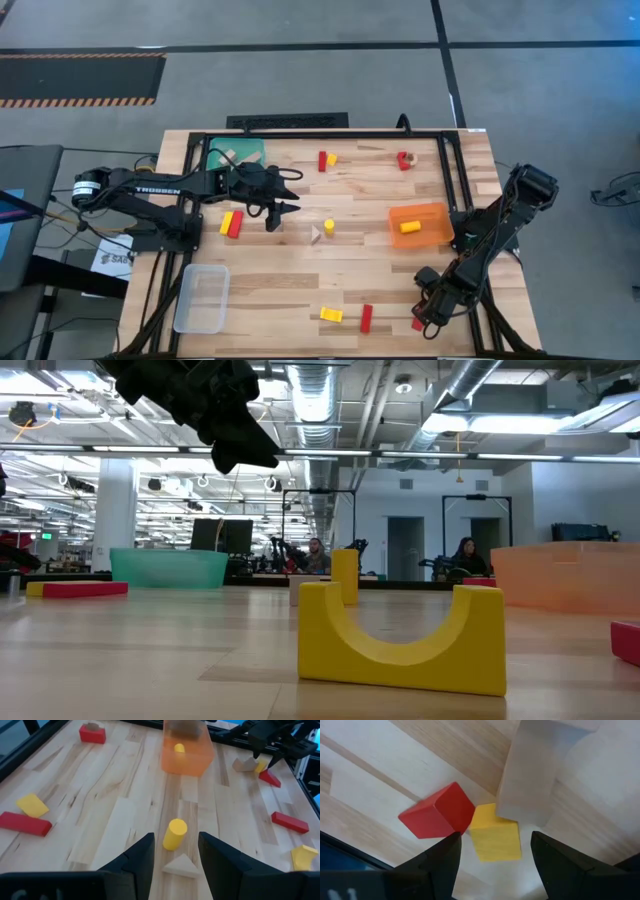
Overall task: Sort & place blocks by color
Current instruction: Put the yellow block into the orange bin
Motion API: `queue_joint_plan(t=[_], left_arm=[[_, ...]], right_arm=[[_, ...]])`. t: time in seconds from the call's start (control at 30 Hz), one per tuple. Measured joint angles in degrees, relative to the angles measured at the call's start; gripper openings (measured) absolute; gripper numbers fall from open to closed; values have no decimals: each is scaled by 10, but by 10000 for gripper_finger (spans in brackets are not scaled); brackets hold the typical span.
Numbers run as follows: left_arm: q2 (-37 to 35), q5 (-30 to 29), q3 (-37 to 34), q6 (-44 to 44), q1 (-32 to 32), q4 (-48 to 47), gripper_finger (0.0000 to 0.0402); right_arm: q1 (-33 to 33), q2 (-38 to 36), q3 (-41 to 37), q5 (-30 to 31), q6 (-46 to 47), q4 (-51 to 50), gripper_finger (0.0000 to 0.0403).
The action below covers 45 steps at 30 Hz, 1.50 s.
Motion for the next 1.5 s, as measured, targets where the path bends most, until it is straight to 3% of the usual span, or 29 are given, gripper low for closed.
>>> queue_joint_plan(t=[0.23, 0.57, 0.93, 1.03, 1.3, 1.5], left_arm=[[0, 0, 0, -2, 0, -15, 139], [0, -6, 0, 6, 3, -17, 139], [0, 1, 0, 13, 14, -17, 139], [0, 8, 0, 13, 26, -16, 139], [-10, 48, 0, -30, 69, 58, 139], [-41, 48, 1, -44, 90, 61, 139]], right_arm=[[0, 0, -2, -1, -21, -9, 244], [0, -8, -3, 1, -30, -37, 109], [-10, -119, 45, 4, -29, -131, 109], [-19, -160, 64, 54, -32, -172, 110], [-73, -261, 70, 304, -66, -274, 113], [-149, -293, 70, 358, -136, -318, 114]])
